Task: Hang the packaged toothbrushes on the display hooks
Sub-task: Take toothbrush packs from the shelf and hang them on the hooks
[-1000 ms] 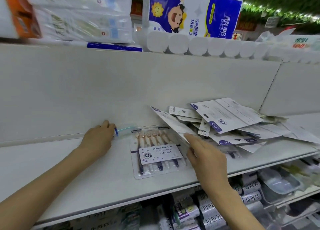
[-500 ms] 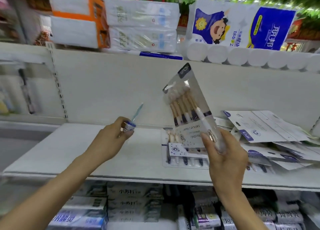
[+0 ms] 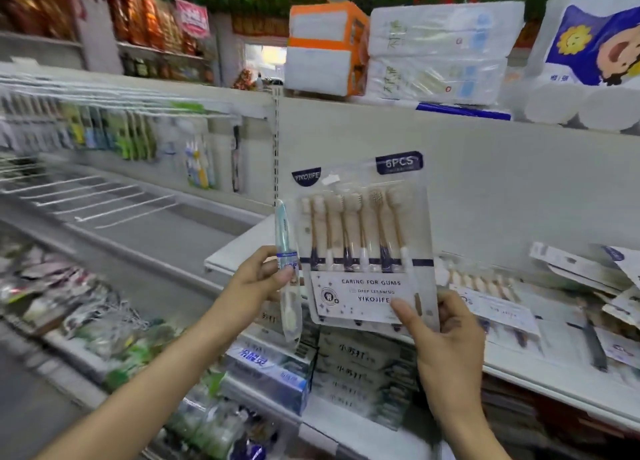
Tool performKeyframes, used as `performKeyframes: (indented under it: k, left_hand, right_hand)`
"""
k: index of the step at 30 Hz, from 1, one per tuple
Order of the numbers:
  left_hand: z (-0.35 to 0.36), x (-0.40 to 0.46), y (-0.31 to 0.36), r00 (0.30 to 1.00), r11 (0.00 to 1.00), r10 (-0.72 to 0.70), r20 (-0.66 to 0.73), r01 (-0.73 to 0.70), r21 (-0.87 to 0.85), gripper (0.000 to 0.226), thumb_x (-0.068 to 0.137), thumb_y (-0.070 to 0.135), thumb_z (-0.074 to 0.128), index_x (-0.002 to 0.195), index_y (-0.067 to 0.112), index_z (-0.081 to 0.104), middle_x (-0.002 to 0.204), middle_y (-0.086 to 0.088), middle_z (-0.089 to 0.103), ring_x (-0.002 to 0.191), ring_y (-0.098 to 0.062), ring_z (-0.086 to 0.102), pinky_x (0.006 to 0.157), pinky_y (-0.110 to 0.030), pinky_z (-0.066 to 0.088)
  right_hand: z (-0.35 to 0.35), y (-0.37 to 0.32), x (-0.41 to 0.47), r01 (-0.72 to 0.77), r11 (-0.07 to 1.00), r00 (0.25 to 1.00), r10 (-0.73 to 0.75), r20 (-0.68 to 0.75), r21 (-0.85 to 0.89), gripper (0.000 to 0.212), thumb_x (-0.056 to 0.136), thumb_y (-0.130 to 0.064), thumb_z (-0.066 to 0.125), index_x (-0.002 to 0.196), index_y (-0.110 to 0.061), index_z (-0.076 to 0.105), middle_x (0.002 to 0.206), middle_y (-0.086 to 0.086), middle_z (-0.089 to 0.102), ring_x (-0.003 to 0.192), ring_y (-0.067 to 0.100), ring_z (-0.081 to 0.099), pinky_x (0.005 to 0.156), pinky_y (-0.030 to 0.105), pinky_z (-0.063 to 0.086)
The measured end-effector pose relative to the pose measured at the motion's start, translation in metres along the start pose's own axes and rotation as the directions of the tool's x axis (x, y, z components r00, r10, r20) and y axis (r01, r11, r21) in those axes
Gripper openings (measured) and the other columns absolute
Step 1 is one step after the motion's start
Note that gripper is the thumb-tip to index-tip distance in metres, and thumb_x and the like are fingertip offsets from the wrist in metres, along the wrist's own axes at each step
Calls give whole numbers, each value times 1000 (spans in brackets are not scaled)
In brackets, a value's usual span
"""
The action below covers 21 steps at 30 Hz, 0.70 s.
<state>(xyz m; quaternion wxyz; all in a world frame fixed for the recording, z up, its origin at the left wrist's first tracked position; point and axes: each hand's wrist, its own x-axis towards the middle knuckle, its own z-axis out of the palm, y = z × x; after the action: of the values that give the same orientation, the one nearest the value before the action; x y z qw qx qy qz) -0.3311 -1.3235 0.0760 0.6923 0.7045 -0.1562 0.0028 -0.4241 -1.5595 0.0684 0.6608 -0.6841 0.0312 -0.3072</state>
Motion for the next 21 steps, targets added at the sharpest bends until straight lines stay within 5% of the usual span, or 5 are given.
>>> performKeyframes:
  k: [3,10,17,21]
  left_hand:
    - [-32,-18,1,995,1000,10,-99,-9,6,26,97,2,55,117,17,56,98,5,78,84,-8,73,66,-17,54]
    - [-119,-50,0,980,999,16,-197,-10,30,28,95,-3,55,115,16,59,97,3,76,82,-3,72,66,-14,52]
    - [-242,-67,-11,957,1000,-6,-290,7,1,29,97,12,58,126,15,59,123,-14,66,108,-32,68,91,-47,58]
    - [-317,-77,-8,937,999,32,-348,-18,43,24,97,12,59,117,24,63,110,-20,62,98,-20,66,75,-22,56]
  right_hand:
    - [28,5,-9,-75,997,986,74,150,-4,25,78,-16,82,100,-17,70,93,-1,77,85,16,75,78,33,58]
    - [108,1,-20,-111,990,906,136,401,-83,45,75,-3,83,110,-22,63,100,-5,77,90,17,75,79,36,61]
    - [210,0,-48,-105,994,908,107,405,-28,37,78,-4,80,109,-19,67,97,1,78,87,20,76,77,35,62]
    - [275,1,-67,-63,998,915,64,398,-15,35,78,-5,81,106,-19,66,98,-1,77,90,17,75,74,24,60]
